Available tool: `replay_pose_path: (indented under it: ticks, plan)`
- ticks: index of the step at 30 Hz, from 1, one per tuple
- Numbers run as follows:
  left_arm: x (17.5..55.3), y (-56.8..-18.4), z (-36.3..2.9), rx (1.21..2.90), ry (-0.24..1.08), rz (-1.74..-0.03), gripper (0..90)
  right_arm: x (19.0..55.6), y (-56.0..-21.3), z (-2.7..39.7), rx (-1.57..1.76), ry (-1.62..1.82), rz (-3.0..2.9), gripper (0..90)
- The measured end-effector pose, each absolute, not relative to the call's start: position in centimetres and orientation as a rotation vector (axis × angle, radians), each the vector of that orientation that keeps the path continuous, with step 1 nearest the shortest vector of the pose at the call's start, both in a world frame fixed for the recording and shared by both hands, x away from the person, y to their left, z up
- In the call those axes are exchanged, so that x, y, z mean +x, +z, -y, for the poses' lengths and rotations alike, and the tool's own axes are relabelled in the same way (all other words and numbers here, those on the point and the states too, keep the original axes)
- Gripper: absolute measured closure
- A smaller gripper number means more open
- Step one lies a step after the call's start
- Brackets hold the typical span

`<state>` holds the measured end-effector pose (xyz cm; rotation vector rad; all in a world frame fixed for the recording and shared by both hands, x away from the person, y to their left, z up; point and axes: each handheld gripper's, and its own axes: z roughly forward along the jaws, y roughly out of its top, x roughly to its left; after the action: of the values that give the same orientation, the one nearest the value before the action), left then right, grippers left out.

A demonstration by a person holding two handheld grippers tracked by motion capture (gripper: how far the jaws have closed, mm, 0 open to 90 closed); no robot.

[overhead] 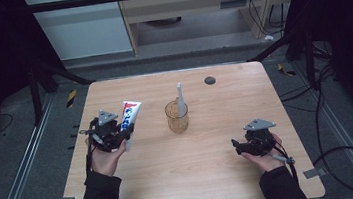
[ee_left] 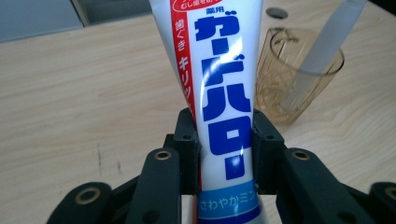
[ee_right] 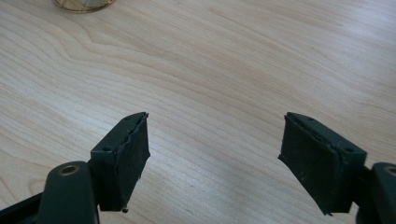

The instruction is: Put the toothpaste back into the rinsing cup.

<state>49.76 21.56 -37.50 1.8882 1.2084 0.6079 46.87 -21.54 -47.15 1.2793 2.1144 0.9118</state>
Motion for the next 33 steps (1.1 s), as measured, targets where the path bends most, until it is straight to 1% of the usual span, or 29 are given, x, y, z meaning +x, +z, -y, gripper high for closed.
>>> replay_pose_path:
  ticks: [9,14,33]
  plan:
    - [51.1,-35.7,-19.3,1.788,0.671,-1.152,68.4,47.0,-47.3,21.8,1.293,0.926,-2.098,21.0]
    - [51.9,-35.8,-18.1,1.727,0.659,-1.133,68.4,47.0,-47.4,21.7,1.287,0.931,-2.093,20.4]
    - [55.6,-35.4,-13.9,1.609,0.667,-1.057,68.4,47.1,-47.6,21.8,1.284,0.944,-2.065,18.0]
